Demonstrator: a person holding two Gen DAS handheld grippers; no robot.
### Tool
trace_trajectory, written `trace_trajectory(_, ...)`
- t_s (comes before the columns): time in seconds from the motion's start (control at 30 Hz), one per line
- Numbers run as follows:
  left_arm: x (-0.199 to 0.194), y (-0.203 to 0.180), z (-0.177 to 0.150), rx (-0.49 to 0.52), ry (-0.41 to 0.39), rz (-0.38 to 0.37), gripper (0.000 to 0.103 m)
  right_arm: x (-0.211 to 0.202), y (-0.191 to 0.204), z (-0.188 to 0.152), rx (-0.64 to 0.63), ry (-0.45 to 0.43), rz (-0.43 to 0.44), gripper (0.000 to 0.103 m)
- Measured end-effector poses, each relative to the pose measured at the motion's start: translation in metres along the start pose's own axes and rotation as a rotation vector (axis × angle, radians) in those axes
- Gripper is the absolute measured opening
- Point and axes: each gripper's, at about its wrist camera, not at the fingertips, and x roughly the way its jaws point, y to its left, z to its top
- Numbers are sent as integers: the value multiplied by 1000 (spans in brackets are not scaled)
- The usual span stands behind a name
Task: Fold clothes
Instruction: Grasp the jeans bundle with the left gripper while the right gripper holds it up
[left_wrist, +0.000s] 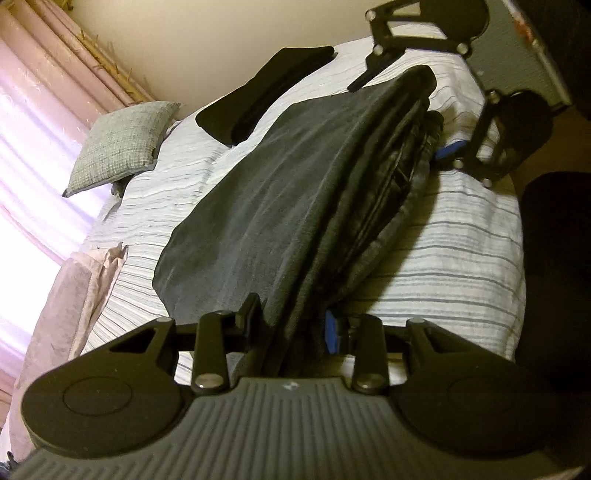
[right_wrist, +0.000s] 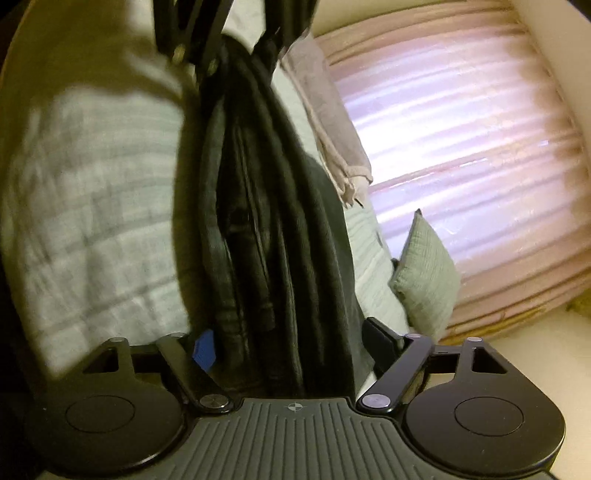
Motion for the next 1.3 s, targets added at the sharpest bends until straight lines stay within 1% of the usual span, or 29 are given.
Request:
trace_trajectory(0.07,2,-3,0,13,3,7,32,-1,-3,-2,18,13,25,48)
trace_trajectory(0.17,5,-8,0,34,8,13,32,-9,-6,-5,49,8,43,41)
trace_trajectory(0.3,6,-10,-1,42,9,19,32,-14,-11,-1,77,22,61,40)
trace_trajectory(0.47,7,-11,0,52,10,21,32,-10,-22,3,78,28,77,40)
trace_trajectory(0.77,6,-13,-1,57,11,22,32,-7,-16,-1,84,38,88,40)
trace_trajectory(0.9,7,-16,0,74,15,32,33,-8,-12,-2,88,40,78,40)
trace_trajectory(1.1,10,-30,1,101,33,87,33,-6,-5,-8,87,5,65,40)
trace_trajectory(1.2,17,-41,0,137,50,129,38,-1,2,-13,40,-12,51,42)
trace_trajectory(1.27,22,-47,0,167,62,155,38,-2,7,-16,30,-31,43,42)
trace_trajectory(1.3,24,-48,0,176,68,162,38,-1,4,-18,44,-46,54,42)
